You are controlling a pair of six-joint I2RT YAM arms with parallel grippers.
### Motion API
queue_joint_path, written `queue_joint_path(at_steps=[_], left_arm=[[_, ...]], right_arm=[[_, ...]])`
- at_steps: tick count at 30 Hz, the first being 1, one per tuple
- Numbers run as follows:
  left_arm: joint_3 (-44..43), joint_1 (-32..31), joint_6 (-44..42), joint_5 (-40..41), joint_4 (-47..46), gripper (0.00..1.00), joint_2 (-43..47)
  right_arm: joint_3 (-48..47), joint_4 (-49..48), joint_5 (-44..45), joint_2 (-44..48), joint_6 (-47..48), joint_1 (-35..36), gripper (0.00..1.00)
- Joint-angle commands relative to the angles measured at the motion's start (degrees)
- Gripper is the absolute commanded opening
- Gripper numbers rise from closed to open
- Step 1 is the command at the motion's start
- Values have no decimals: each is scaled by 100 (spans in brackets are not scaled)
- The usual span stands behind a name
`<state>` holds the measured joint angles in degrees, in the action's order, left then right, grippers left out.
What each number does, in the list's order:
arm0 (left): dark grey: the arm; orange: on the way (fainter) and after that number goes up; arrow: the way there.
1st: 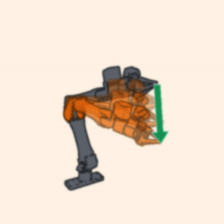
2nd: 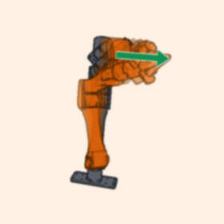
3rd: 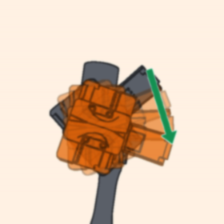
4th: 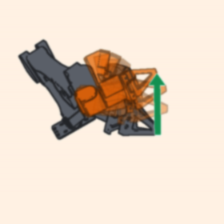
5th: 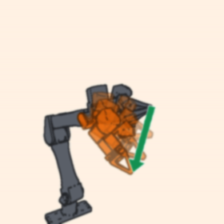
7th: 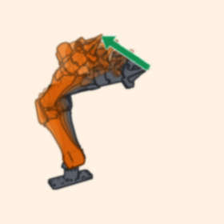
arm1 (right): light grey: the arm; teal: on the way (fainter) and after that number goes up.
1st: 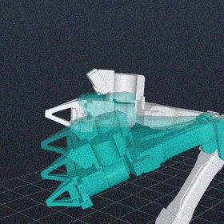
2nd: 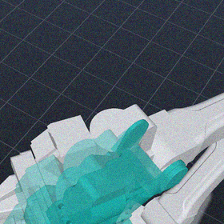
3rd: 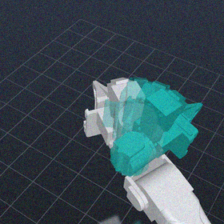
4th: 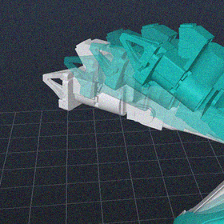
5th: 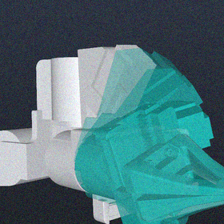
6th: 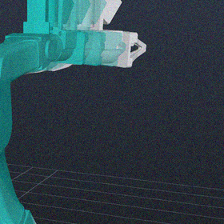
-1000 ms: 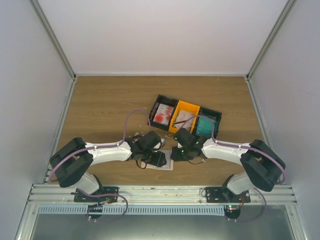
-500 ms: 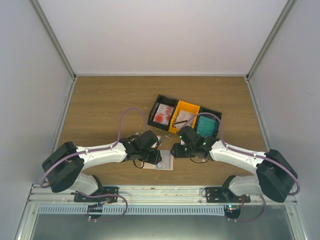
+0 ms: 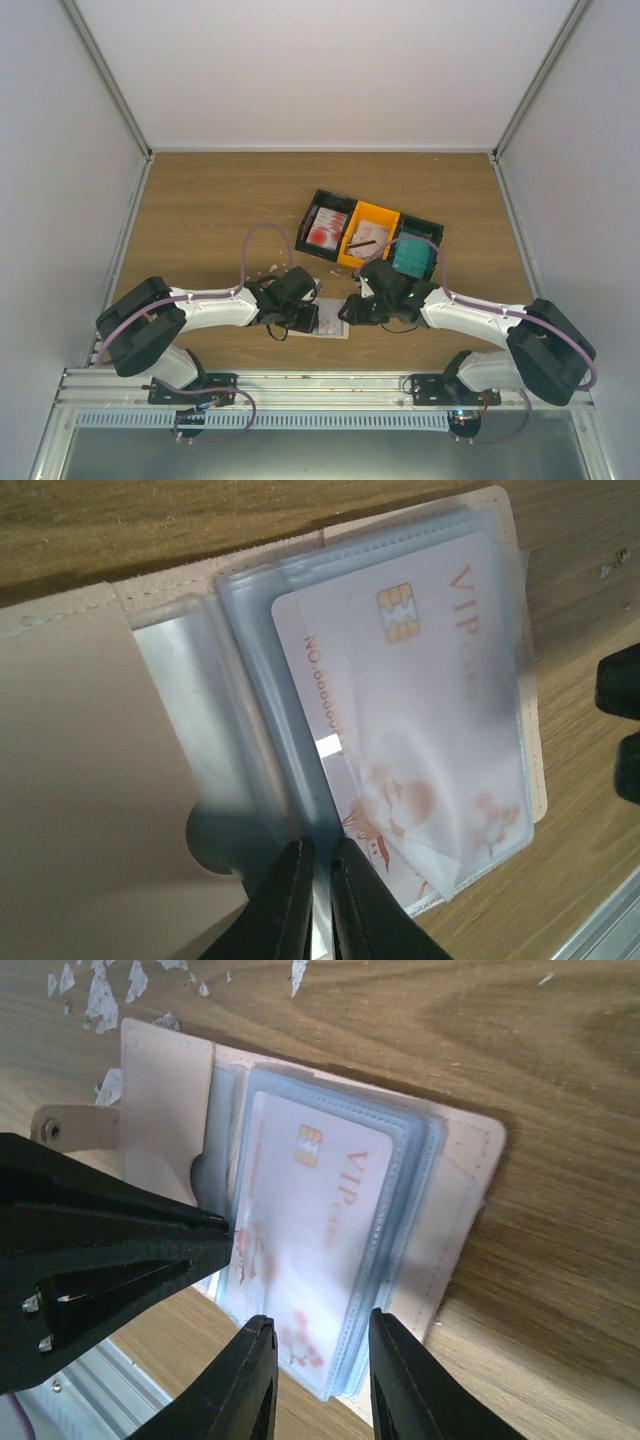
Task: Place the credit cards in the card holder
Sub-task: Insert the credit card into the card holder.
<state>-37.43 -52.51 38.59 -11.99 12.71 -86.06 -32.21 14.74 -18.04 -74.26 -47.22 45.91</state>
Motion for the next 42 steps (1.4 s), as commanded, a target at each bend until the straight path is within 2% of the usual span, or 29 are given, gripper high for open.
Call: queue_joint_path(at_steps=[1,8,14,22,29,34,42], left_arm=[[182,37,34,156,-136,10,-200],[281,92,37,286,-37,5,-234],[231,92,3,307,59,4,-369],[5,92,-168,262,144,5,140],[-16,92,-131,-34,-196,7,616],[25,92,-117,-189,-332,12,388],[93,92,-115,-423,-552,11,-122]], right_arm=[[115,-454,-354,-93,-117,-73,27],[128,-568,-484,-355,-149,-82,27],[122,-601,-454,-483,-178,-82,34],[118,-552,-367,-448,-198,-95,29],[124,-491,-291,-353,-190,-117,30],[127,-519,-325,-353,-173,-120,35],[149,-589,-394,-378,-154,-117,34]])
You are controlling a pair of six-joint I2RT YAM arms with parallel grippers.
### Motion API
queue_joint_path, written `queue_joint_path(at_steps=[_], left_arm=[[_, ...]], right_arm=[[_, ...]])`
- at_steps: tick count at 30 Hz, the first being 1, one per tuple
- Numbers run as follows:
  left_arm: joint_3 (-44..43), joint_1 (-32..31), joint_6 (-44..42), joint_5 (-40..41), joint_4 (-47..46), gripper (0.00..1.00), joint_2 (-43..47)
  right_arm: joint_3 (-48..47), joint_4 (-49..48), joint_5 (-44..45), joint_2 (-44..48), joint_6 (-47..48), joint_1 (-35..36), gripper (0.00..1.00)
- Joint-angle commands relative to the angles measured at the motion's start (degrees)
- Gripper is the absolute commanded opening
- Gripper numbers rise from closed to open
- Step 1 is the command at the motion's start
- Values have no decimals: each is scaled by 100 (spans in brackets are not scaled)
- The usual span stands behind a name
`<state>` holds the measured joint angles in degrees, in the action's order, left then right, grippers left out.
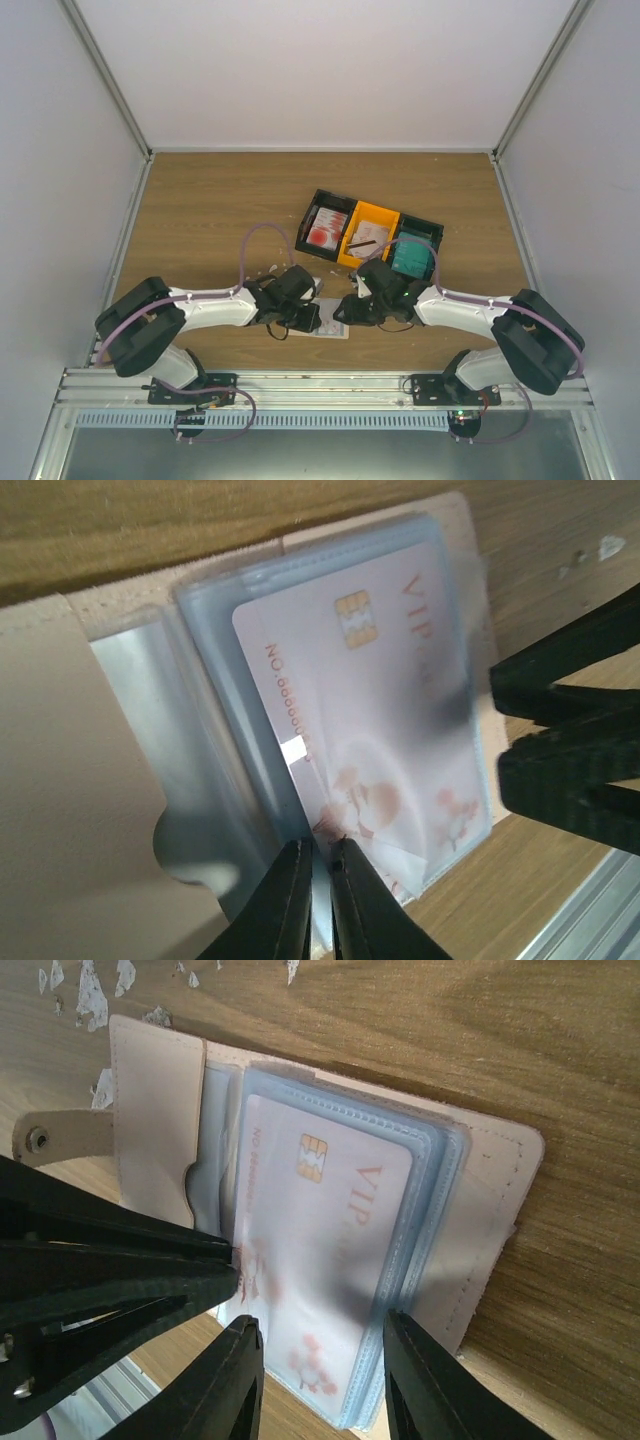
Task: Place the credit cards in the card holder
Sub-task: Insert the credit card into the card holder.
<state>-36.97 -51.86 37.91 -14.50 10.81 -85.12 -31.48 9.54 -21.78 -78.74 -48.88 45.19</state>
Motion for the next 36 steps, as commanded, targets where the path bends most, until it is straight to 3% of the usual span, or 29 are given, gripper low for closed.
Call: queue_joint_path(at_steps=[1,15,29,36], left_arm=[[57,26,-35,-175,-370,10,-257],[63,26,82,420,186,0,-642],[50,43,199,581,388,0,-874],[33,45,198,554,350,0,-866]], right_arm=[[81,-67,-19,62,15,-45,34],[108,-17,-5,30,-76,-50,31],[59,153,163,15,-96,-46,30],[80,-256,-186,63,-14,-46,25]])
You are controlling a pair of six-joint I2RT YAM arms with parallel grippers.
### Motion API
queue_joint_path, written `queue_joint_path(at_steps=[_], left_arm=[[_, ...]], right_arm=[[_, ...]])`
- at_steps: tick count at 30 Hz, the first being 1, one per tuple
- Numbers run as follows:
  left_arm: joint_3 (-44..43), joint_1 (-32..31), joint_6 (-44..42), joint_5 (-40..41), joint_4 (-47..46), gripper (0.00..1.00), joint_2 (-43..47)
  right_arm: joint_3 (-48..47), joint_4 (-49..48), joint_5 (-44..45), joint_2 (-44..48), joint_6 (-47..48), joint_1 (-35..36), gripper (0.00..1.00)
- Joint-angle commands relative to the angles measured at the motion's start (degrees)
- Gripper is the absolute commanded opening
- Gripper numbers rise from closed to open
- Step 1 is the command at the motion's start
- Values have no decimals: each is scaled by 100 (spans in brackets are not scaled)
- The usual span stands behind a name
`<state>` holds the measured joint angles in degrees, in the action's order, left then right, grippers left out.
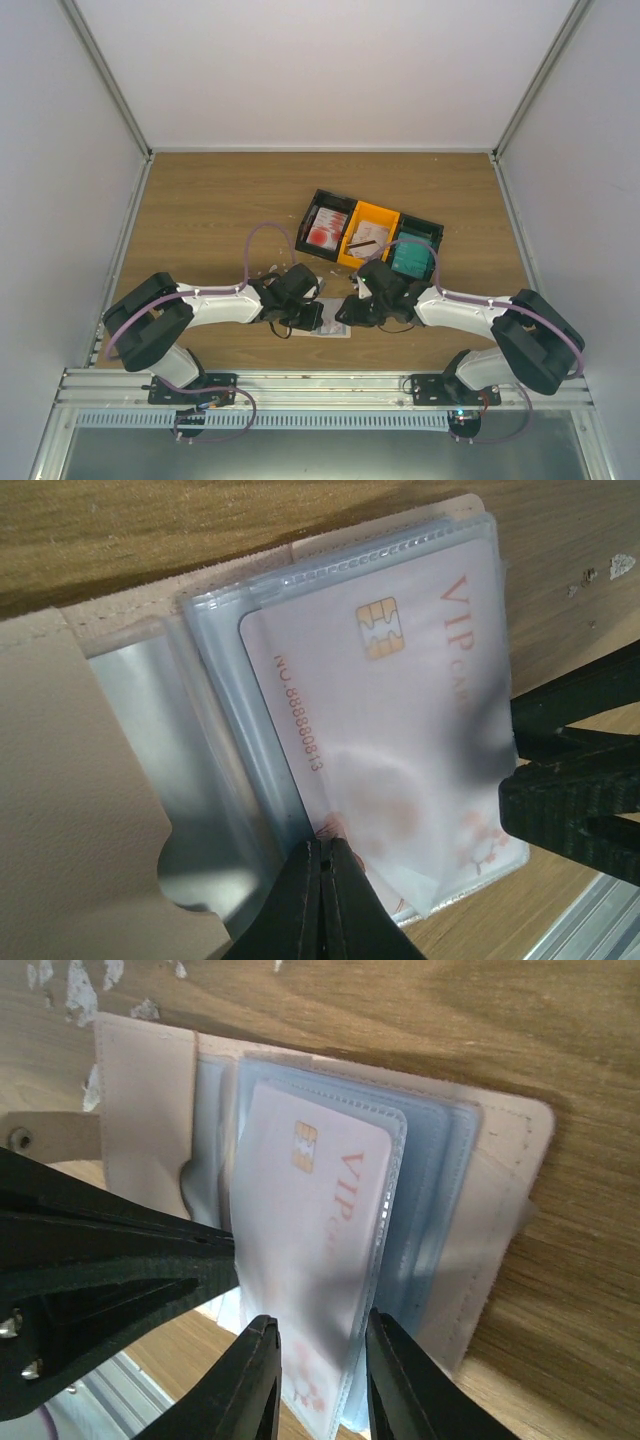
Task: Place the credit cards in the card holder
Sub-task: Turn over the card slot in the card holder.
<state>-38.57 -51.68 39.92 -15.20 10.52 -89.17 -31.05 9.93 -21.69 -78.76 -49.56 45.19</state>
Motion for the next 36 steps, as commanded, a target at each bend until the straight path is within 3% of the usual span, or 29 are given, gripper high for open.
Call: queue_joint_path(at_steps=[1,11,20,24,29,36], left_arm=[[195,27,-2,615,373,0,-461],[191,26,-19,581,358,0,-436],[221,26,-101,589,222,3,-6],[209,20,-154,551,170,15,244],[165,18,-144,825,253,35,979],[122,34,53,1611,565,46,1891]], right_arm=[[37,-338,-237,85,60,-48,24],[108,-683,-521,82,-27,-46,20],[-109,-725,-416,-470,-129,-21,12],[-315,-232,-50,-499,19,-24,1],[-622,867,484,-264,483,-48,1],[-1144,1560,662,-480,772,-29,2]])
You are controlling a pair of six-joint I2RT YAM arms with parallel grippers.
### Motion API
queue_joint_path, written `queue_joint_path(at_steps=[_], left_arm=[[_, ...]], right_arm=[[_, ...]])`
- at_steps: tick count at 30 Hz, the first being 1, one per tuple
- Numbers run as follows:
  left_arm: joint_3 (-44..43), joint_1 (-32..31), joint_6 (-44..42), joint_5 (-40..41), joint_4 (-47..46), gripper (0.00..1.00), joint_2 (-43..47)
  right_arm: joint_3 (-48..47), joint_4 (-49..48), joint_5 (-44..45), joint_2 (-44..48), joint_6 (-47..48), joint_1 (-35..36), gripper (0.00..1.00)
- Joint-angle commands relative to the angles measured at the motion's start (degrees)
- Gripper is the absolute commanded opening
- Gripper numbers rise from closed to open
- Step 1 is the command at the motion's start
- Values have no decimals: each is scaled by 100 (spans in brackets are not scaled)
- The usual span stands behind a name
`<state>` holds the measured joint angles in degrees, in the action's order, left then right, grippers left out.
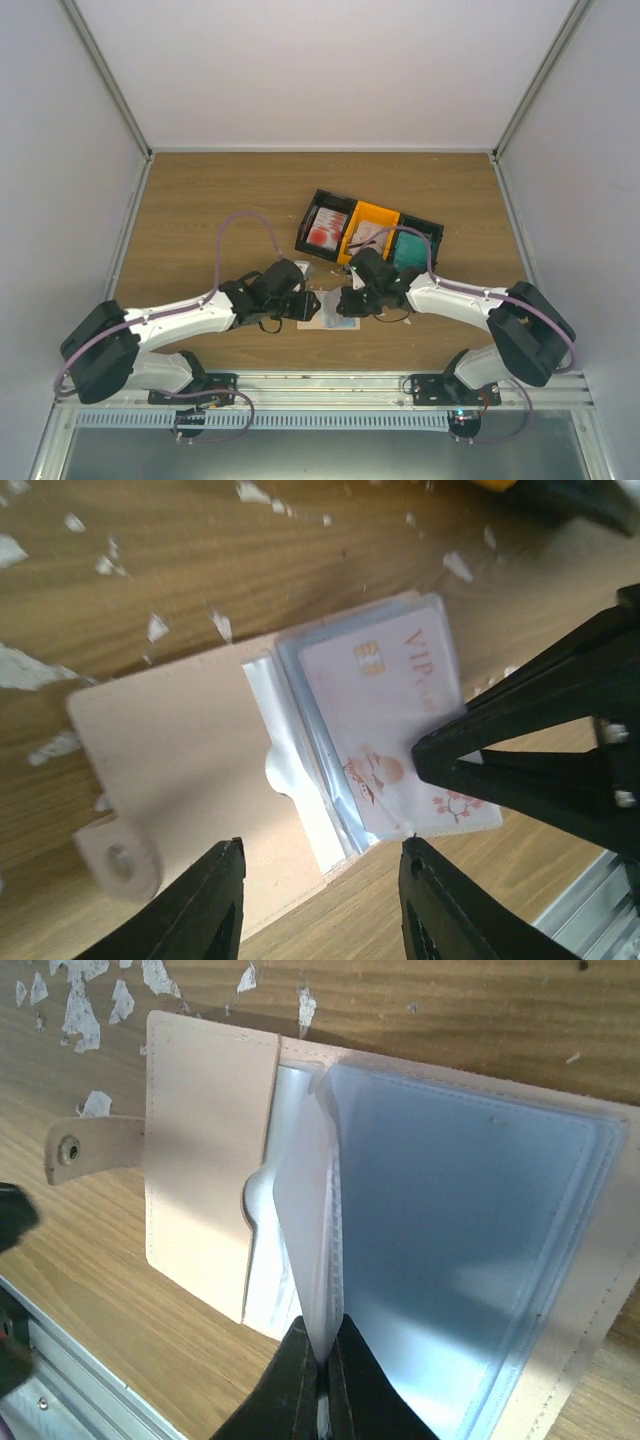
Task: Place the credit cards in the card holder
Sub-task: Turn over the card slot in the card holder.
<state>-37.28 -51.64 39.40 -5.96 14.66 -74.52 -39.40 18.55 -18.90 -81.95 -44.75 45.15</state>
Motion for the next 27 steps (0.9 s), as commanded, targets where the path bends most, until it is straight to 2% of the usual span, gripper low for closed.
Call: queue_joint_path(at_steps=[1,5,9,19,27], left_arm=[[-8,37,133,801,210,46,530],[30,110,212,981,309,49,928],[50,211,206,972,353,51,1052],[64,426,263,968,450,56,1356],[116,559,217,743,408,60,1629]], right_arm=[[-369,692,379,-189,290,-7,5],[-608,568,267,-255,289,64,28],[-732,245,-72,-264,276,136,39],[-715,-603,-809,-489,371,297,51],[-748,-974,-876,-1145,123,302,48]])
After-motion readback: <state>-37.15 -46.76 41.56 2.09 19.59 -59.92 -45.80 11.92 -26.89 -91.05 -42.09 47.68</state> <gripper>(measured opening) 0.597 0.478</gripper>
